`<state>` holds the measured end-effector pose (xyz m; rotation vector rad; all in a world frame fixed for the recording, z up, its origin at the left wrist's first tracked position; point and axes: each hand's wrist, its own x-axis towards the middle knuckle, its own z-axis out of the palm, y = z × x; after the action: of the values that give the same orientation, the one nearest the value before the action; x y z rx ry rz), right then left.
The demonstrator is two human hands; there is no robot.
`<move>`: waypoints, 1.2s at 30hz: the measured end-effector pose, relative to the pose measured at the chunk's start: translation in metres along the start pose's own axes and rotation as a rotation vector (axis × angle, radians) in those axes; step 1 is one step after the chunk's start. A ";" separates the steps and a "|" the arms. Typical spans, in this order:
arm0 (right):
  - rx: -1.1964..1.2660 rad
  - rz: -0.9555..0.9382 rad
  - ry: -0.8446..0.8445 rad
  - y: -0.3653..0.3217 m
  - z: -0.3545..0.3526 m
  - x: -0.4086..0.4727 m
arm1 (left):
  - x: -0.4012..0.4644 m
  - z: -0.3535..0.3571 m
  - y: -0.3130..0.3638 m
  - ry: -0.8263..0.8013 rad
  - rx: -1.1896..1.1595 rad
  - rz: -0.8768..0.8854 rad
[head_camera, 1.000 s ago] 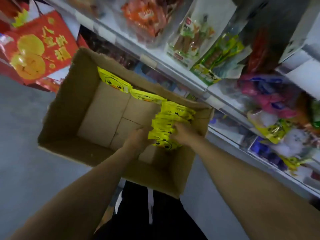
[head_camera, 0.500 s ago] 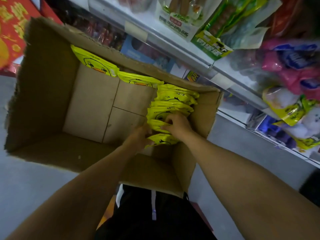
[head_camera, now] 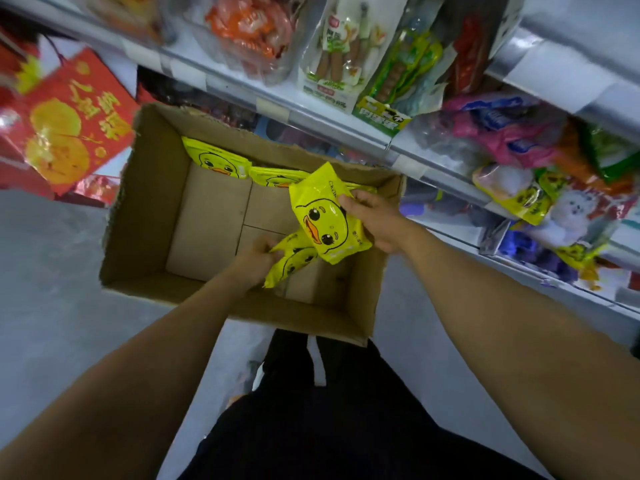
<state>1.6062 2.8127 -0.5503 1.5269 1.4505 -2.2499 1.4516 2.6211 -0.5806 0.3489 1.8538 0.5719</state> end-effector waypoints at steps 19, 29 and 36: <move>0.297 -0.394 -0.006 -0.080 -0.164 -0.231 | -0.171 0.093 0.207 -0.056 -0.122 0.524; 0.429 -0.736 0.358 -0.046 -0.367 -0.413 | -0.264 0.282 0.332 -0.126 0.016 0.882; 0.423 -0.822 0.590 -0.030 -0.498 -0.517 | -0.314 0.400 0.418 -0.212 0.164 1.031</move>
<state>2.1993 2.9678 -0.1759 2.1504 2.1856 -2.8241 1.9205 2.9020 -0.2131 1.4509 1.4154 1.0092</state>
